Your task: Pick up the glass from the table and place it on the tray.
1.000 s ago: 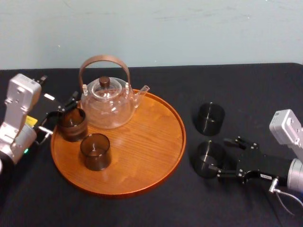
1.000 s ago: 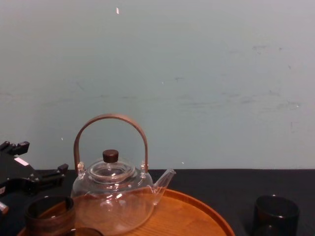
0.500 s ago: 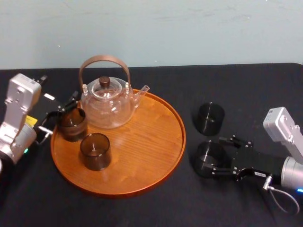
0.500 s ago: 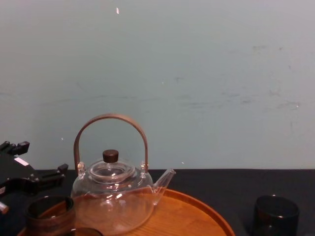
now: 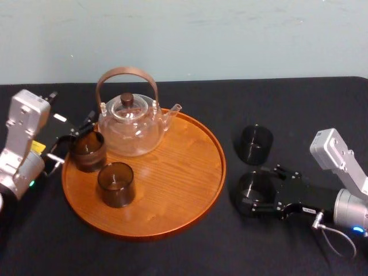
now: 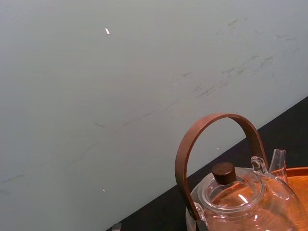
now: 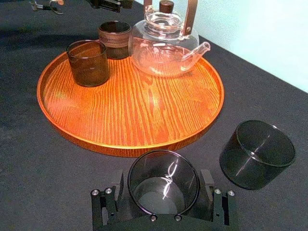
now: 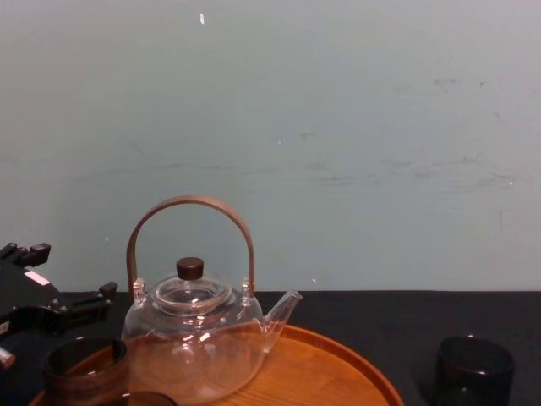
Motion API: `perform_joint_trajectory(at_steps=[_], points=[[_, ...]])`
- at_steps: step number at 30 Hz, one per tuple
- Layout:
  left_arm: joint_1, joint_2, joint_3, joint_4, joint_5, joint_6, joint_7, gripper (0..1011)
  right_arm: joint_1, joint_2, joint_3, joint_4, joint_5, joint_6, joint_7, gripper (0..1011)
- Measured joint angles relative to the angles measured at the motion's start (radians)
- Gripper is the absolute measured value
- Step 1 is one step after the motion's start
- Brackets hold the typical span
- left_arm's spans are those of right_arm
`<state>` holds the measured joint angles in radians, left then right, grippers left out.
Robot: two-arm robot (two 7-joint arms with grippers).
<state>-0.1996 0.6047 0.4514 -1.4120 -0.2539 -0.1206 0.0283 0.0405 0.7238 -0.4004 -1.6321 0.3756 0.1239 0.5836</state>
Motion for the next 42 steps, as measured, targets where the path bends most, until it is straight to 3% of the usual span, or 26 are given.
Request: perform_joint_trajectory(at_steps=[17, 29, 35, 42], points=[[0.0, 0.0, 0.0, 0.0, 0.0, 0.0, 0.0, 1001, 0.008, -0.007, -0.017, 0.008, -0.035, 0.031, -0.036, 1003], [0.0, 0.0, 0.0, 0.0, 0.0, 0.0, 0.0, 1001, 0.007, -0.007, -0.016, 0.007, -0.032, 0.03, -0.034, 1003], [0.0, 0.0, 0.0, 0.0, 0.0, 0.0, 0.0, 1001, 0.007, -0.006, -0.016, 0.007, -0.03, 0.03, -0.033, 904], [0.0, 0.0, 0.0, 0.0, 0.0, 0.0, 0.0, 1001, 0.007, -0.006, -0.015, 0.007, -0.029, 0.029, -0.032, 904]])
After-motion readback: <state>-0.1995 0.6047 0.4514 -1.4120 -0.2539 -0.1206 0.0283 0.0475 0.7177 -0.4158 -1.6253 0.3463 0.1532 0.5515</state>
